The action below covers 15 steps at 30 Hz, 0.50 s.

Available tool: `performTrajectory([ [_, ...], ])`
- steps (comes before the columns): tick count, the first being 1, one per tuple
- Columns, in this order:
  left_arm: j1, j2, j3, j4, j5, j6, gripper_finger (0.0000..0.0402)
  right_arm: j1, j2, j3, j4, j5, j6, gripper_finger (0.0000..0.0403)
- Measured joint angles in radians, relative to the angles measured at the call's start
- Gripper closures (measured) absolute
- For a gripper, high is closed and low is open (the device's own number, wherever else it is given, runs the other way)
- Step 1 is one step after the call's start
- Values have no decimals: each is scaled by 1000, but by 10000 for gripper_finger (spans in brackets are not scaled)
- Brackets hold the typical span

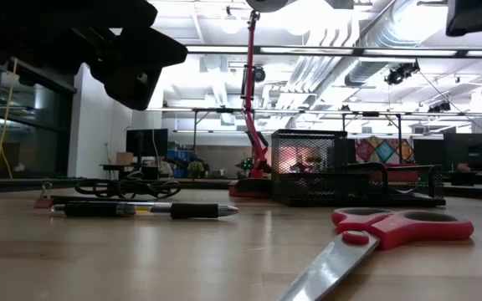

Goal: Pick and place office supplies into organizer
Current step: Put the blue binder clip into the desk organizer

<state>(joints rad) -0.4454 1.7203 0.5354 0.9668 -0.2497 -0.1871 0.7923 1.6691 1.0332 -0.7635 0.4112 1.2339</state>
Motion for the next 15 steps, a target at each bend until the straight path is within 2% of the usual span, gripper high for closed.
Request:
performTrajectory([
  [9, 0, 0, 0, 1, 0, 0, 228, 9, 0, 0, -77, 5, 60, 259],
  [13, 0, 0, 0, 0, 0, 0, 228, 9, 0, 0, -94, -48, 70, 252],
  [15, 0, 0, 0, -2, 0, 0, 228, 21, 4, 0, -88, -37, 78, 250],
])
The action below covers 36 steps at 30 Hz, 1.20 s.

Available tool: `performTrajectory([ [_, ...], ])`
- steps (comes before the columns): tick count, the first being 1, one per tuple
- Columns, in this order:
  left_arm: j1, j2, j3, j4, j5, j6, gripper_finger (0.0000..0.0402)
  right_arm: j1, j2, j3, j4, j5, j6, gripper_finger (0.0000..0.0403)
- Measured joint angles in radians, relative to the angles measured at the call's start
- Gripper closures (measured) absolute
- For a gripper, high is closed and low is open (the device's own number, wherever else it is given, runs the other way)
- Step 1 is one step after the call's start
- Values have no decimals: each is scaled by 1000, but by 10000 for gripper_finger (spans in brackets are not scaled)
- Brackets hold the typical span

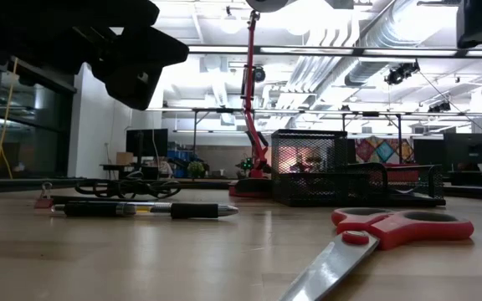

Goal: Pick and place office supplies into organizer
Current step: Put the blue binder clip into the desk organizer

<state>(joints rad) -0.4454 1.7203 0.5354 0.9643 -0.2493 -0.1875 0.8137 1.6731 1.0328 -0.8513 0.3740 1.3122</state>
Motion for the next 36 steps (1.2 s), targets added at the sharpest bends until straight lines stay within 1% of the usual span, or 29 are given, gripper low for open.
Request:
performTrajectory([
  [2, 0, 0, 0, -4, 0, 0, 228, 14, 1, 0, 10, 43, 21, 245],
  [7, 0, 0, 0, -3, 0, 0, 228, 44, 1, 0, -6, 63, 108, 214],
  [10, 0, 0, 0, -3, 0, -1, 228, 62, 1, 0, 11, 63, 105, 194],
  [12, 0, 0, 0, -4, 0, -2, 228, 72, 1, 0, 10, 79, 122, 189],
  [16, 0, 0, 0, -3, 1, -4, 228, 86, 4, 0, -9, 95, 147, 191],
  [20, 0, 0, 0, -3, 1, -4, 228, 97, 37, 0, -6, 119, 163, 202],
  [23, 0, 0, 0, -2, 2, -5, 228, 98, 52, -1, 17, 85, 146, 209],
  [24, 0, 0, 0, -3, 2, -5, 228, 102, 52, -1, 15, 92, 146, 211],
  [26, 0, 0, 0, 0, 2, -5, 228, 114, 51, -1, 20, 140, 146, 215],
  [29, 0, 0, 0, 3, 2, -5, 228, 128, 53, -1, 16, 161, 147, 219],
  [31, 0, 0, 0, 4, 2, -6, 228, 150, 54, -1, 8, 199, 159, 219],
  [32, 0, 0, 0, 4, 2, -6, 228, 165, 54, -1, 8, 232, 175, 219],
  [34, 0, 0, 0, 3, 5, -11, 228, 206, 54, -2, 18, 330, 225, 218],
  [36, 0, 0, 0, 1, 6, -20, 228, 246, 54, -2, 74, 418, 251, 217],
])
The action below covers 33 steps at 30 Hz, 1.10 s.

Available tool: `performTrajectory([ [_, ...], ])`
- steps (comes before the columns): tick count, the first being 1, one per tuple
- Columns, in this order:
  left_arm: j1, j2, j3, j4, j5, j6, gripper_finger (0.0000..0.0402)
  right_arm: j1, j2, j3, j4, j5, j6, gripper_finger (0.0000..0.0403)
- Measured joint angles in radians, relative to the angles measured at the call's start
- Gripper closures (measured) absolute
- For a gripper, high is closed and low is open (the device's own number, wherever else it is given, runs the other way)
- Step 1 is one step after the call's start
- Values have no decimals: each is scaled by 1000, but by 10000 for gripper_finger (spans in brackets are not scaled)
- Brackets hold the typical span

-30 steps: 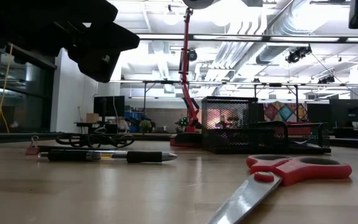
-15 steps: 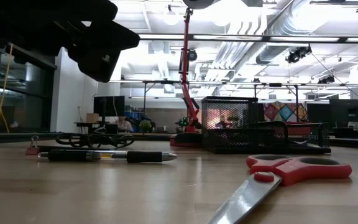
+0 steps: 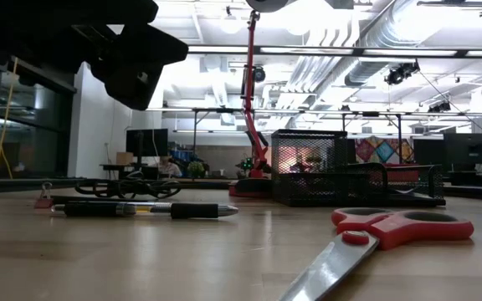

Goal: Pick and place office supplies into organizer
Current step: Put the blue binder clip into the desk organizer

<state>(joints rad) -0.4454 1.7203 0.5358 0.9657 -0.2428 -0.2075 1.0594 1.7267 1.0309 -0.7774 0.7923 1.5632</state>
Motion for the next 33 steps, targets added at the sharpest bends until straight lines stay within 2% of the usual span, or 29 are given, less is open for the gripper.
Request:
performTrajectory([
  [4, 0, 0, 0, -4, 0, 1, 228, 49, 0, 0, 127, 159, -46, 221],
  [7, 0, 0, 0, -1, 0, 2, 228, 37, 8, 0, 277, 243, -188, 227],
  [10, 0, 0, 0, 6, 0, 2, 228, 3, 30, 0, 515, 243, -428, 232],
  [12, 0, 0, 0, 4, -1, 3, 228, -23, 47, 0, 711, 207, -637, 235],
  [15, 0, 0, 0, 3, -1, 21, 228, -57, 67, 0, 849, 134, -846, 241],
  [17, 0, 0, 0, -2, -1, 21, 228, -69, 66, 0, 804, 121, -831, 245],
  [19, 0, 0, 0, -9, -1, 20, 228, -64, 67, -12, 781, 165, -796, 248],
  [21, 0, 0, 0, -9, -1, 20, 228, -59, 67, -62, 889, 195, -806, 249],
  [25, 0, 0, 0, -11, -1, 20, 228, -66, 51, -245, 1231, 141, -920, 249],
  [27, 0, 0, 0, -9, -1, 20, 228, -69, -17, -354, 1343, 118, -961, 249],
  [29, 0, 0, 0, 2, -1, 20, 228, -63, -126, -453, 1396, 157, -999, 249],
  [33, 0, 0, 1, 2, -2, 20, 228, -45, -329, -587, 1388, 179, -949, 249],
])
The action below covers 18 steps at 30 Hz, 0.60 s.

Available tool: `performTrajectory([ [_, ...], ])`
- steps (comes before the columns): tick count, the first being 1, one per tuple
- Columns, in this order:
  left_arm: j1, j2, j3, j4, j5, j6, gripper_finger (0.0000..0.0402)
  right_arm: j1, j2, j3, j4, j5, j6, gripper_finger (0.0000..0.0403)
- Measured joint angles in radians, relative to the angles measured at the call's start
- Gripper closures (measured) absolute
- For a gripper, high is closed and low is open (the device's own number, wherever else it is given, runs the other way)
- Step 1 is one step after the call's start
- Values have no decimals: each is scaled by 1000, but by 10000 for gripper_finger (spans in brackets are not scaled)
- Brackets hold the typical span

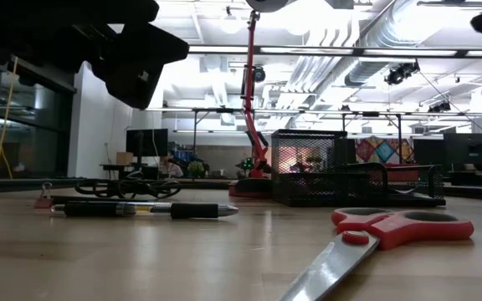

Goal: Pick and place office supplies into organizer
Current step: Put the blue binder clip into the desk organizer

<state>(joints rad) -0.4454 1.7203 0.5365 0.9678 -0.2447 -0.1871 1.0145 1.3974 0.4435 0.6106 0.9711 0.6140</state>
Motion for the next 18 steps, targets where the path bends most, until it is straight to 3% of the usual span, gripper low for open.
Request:
performTrajectory([
  [8, 0, 0, 0, -41, 0, -20, 228, -27, -29, -31, -303, -168, 288, 249],
  [18, 0, 0, 0, -49, -3, -27, 228, -32, -20, -30, -414, -248, 465, 249],
])
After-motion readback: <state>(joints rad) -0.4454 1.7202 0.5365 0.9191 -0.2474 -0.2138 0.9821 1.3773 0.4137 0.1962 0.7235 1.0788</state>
